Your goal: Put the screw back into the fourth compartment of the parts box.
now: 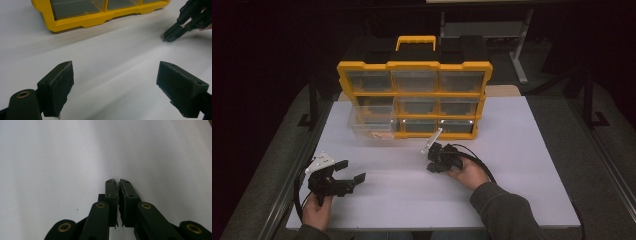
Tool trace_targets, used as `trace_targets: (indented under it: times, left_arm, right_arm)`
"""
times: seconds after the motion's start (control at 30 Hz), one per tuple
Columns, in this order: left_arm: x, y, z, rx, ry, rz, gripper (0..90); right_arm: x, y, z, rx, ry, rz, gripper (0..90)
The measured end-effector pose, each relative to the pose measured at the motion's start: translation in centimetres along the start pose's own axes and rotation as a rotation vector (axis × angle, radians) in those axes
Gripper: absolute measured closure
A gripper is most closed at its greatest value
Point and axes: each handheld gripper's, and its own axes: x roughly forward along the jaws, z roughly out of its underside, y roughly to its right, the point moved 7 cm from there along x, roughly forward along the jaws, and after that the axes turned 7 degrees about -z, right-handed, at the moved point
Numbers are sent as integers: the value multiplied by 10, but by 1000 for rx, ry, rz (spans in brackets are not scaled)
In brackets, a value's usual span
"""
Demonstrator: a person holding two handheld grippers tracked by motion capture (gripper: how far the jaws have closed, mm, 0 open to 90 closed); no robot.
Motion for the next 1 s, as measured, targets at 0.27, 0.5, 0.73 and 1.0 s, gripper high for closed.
trace_targets:
  times: [0.27,0.5,0.73,1.0]
  left_arm:
    - [0,0,0,4,0,0,137]
    - [0,-1,0,6,-3,1,138]
    - [0,0,0,0,2,1,137]
    - [0,0,0,1,2,1,138]
  right_arm:
    - [0,2,0,23,11,-25,868]
    - [0,4,1,62,22,-53,870]
    - [-1,4,0,68,18,-55,870]
    - [-6,3,-1,69,30,-72,870]
